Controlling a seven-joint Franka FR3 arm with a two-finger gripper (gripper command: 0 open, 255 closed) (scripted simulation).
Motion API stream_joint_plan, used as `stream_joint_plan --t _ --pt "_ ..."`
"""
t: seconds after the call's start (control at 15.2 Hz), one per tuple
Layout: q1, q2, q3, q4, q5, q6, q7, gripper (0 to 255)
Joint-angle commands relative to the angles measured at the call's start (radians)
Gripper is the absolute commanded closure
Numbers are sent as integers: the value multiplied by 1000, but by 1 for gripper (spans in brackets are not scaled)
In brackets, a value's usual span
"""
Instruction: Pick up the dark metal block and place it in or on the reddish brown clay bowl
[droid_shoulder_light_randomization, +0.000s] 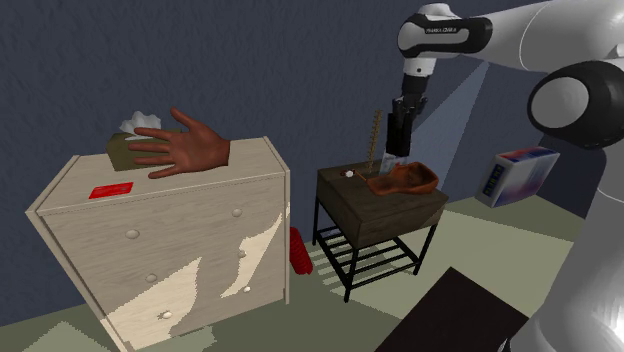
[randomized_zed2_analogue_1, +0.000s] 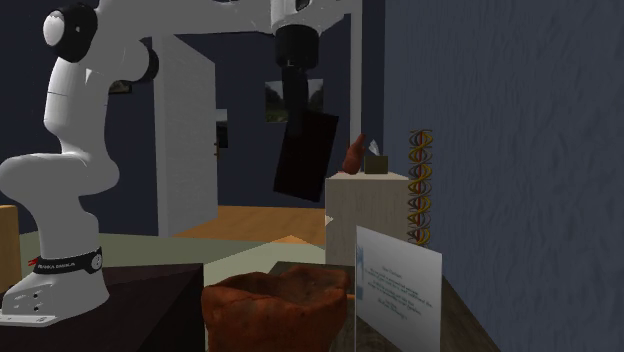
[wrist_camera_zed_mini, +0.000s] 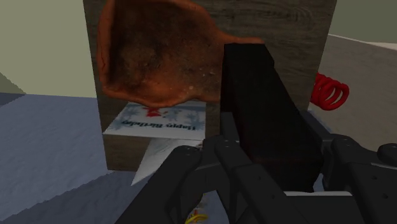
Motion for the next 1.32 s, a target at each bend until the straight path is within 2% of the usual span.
stream_joint_plan --t 0.0,0.26,1.25 --pt "-30 14 -17 37 8 -23 -46 255" --pt "-106 55 -55 120 30 -70 -153 255" --pt "-88 17 -50 -135 18 149 -149 255"
